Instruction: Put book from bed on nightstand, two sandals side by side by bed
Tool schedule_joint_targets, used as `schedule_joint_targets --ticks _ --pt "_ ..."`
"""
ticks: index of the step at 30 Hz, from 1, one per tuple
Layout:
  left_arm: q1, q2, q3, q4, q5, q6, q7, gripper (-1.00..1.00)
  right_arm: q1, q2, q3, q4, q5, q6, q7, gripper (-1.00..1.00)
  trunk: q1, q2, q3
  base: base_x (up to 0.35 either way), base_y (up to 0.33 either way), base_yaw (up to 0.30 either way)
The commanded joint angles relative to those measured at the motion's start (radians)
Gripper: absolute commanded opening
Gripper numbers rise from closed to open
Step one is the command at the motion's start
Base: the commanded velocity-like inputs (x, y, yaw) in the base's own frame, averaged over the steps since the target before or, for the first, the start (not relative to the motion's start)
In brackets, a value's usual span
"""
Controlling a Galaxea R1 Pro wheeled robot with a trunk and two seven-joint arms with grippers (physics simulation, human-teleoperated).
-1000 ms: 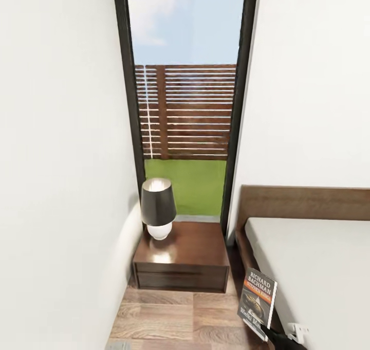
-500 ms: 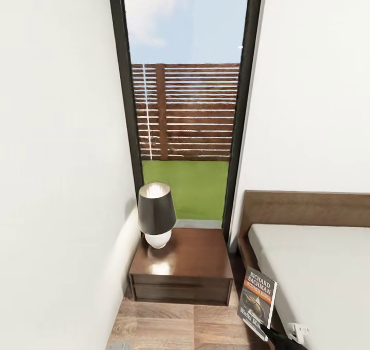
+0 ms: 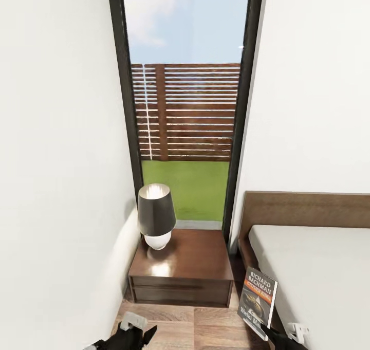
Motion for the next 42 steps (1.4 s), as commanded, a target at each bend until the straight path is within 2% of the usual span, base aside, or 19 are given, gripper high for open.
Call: schedule_joint_targets --ticks 1,3,4,6,9,12,16,21,28,42 --pt "-0.001 -0.001 0.003 -0.021 -0.013 -0.005 -0.034 1.0 -0.002 0.0 0.008 0.004 -0.009 -0.005 0.005 -1.0 0.0 -0.001 -0.002 0.0 0.0 0.0" --pt "-0.001 0.001 -0.004 -0.096 -0.013 -0.001 -0.172 1.0 -0.002 0.0 0.008 0.004 -0.009 -0.005 0.004 -1.0 0.0 -0.001 -0.002 0.0 0.0 0.0" --pt "-0.001 0.002 -0.005 -0.115 -0.014 0.001 -0.209 1.0 -0.002 0.0 0.008 0.004 -0.009 -0.005 0.004 -1.0 0.0 -0.001 -0.002 0.0 0.0 0.0" --pt "-0.002 0.003 -0.007 -0.203 -0.014 0.027 -0.343 1.0 -0.002 0.0 0.008 0.004 -0.009 -0.005 0.004 -1.0 0.0 -0.001 -0.002 0.0 0.0 0.0" --pt "-0.002 0.004 -0.008 -0.301 -0.014 0.094 -0.434 1.0 -0.002 0.0 0.008 0.004 -0.009 -0.005 0.004 -1.0 0.0 -0.001 -0.002 0.0 0.0 0.0" --pt "-0.002 0.004 -0.008 -0.452 -0.013 0.208 -0.522 1.0 -0.002 0.0 0.008 0.004 -0.009 -0.004 0.005 -1.0 0.0 -0.001 -0.002 0.0 0.0 0.0" --pt "-0.002 0.014 -0.004 -0.56 -0.008 0.259 -0.584 1.0 -0.002 0.0 0.008 0.004 -0.01 -0.004 0.008 -1.0 0.0 -0.001 -0.002 0.0 0.0 0.0" --pt "-0.002 0.025 0.001 -0.588 0.001 0.273 -0.607 1.0 -0.002 0.0 0.008 0.004 -0.01 -0.004 0.008 -1.0 0.0 -0.001 -0.002 0.0 0.0 0.0" --pt "-0.002 0.025 0.001 -0.59 0.003 0.276 -0.608 1.0 -0.002 0.0 0.008 0.004 -0.01 -0.004 0.008 -1.0 0.0 -0.001 -0.002 0.037 0.0 0.0" --pt "-0.002 0.022 0.001 -0.588 0.003 0.277 -0.604 1.0 -0.002 0.0 0.008 0.004 -0.01 -0.004 0.007 -1.0 0.0 -0.001 -0.002 0.297 0.0 0.0"
